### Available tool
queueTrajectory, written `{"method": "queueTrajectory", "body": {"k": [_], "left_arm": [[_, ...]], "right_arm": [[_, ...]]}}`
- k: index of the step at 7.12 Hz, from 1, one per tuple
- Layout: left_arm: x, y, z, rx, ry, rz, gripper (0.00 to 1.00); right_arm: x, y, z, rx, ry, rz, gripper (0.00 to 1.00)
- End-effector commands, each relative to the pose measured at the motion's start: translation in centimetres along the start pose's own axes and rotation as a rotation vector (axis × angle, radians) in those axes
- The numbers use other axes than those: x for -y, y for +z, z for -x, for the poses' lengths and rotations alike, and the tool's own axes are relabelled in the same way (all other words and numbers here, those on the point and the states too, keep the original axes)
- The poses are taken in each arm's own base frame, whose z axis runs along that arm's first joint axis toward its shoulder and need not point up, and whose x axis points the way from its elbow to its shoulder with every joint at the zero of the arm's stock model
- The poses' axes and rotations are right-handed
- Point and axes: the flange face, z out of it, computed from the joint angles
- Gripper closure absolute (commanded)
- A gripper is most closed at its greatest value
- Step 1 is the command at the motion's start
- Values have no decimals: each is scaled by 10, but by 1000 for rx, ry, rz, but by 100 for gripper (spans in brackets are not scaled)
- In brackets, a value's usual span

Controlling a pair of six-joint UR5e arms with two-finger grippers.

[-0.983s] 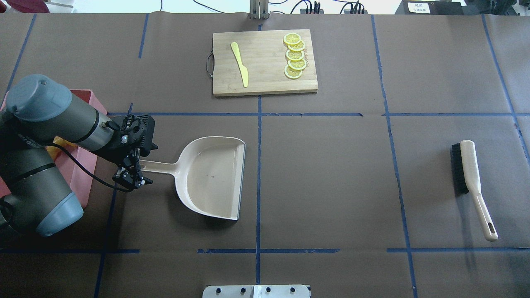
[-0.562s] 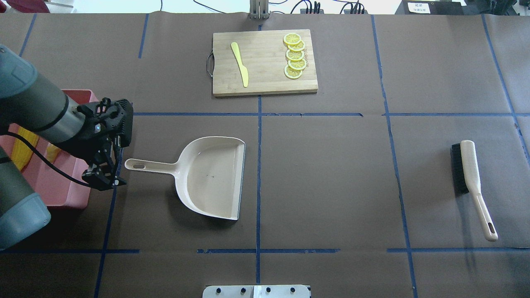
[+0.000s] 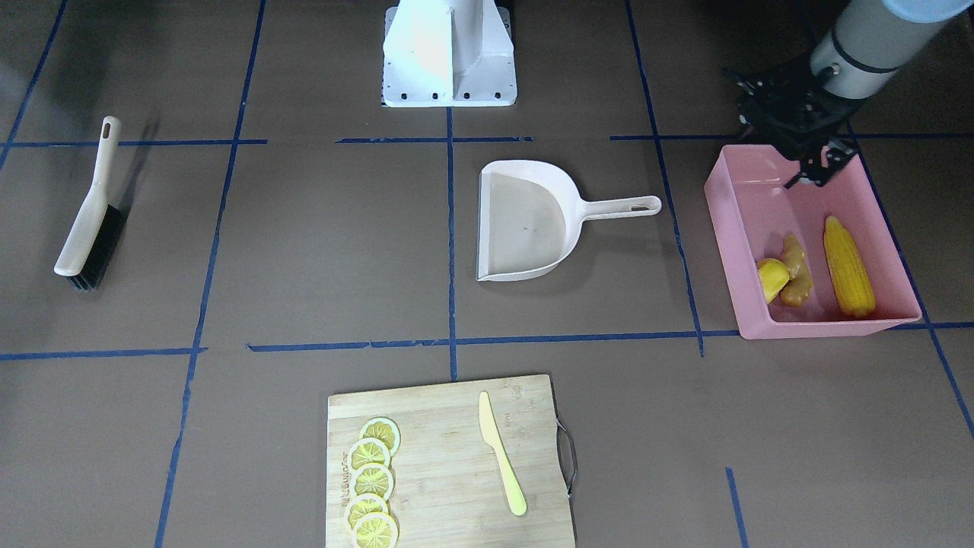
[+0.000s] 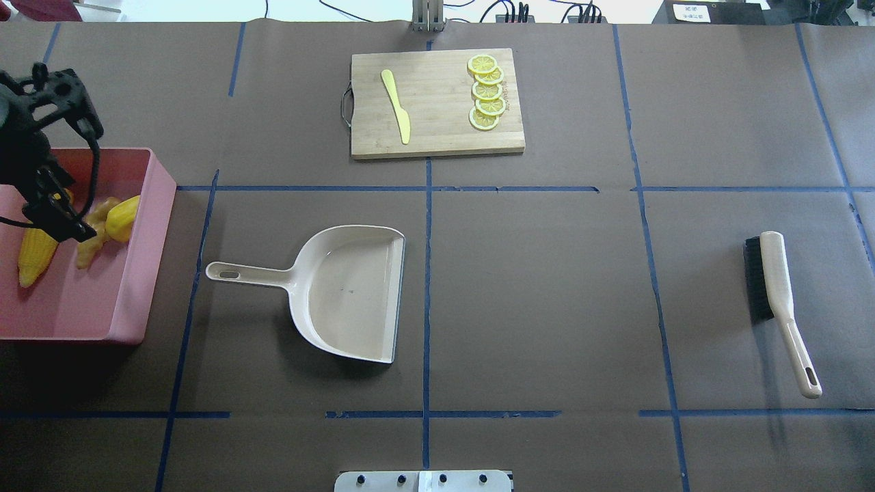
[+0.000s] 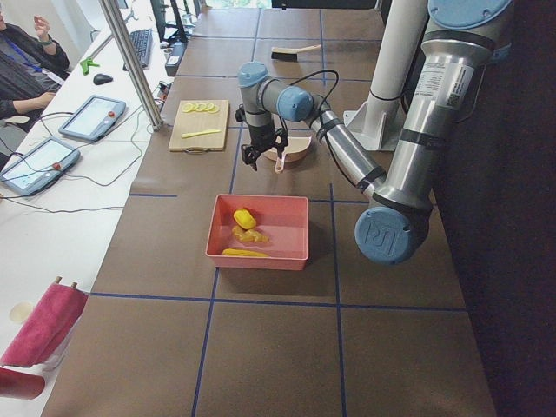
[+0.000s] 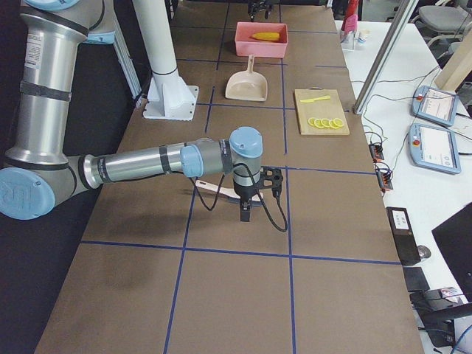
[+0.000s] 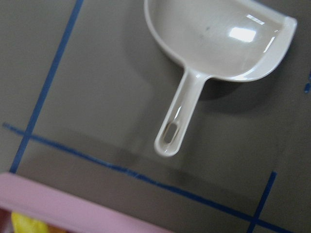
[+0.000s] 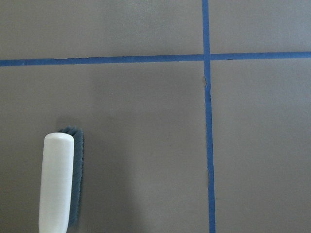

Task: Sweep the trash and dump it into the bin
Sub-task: 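Open the left gripper and lift it away from the dustpan handle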

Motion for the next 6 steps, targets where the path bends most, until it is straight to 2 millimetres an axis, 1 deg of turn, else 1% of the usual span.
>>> {"method": "queueTrajectory", "body": {"k": [1,2,3,4,5,6], "left_arm": [[-67,-8,138,23,-435,37,0],[-107,-9,190,21,-560,47,0],[-145,-2,224,-116,-688,-3,0],[-172,9,241,-168,-754,-16,0],[-191,16,255,-173,-790,-15,0],[-206,30,260,-178,-806,-4,0]], "right_arm": [[0,-3,-6,3,5,-7,0],[0,-4,-10,6,-16,-9,0],[1,0,-25,3,-16,-3,0],[18,-5,-32,5,-36,-23,0],[23,3,-57,42,-38,-9,0],[37,9,-81,75,-66,-6,0]]}}
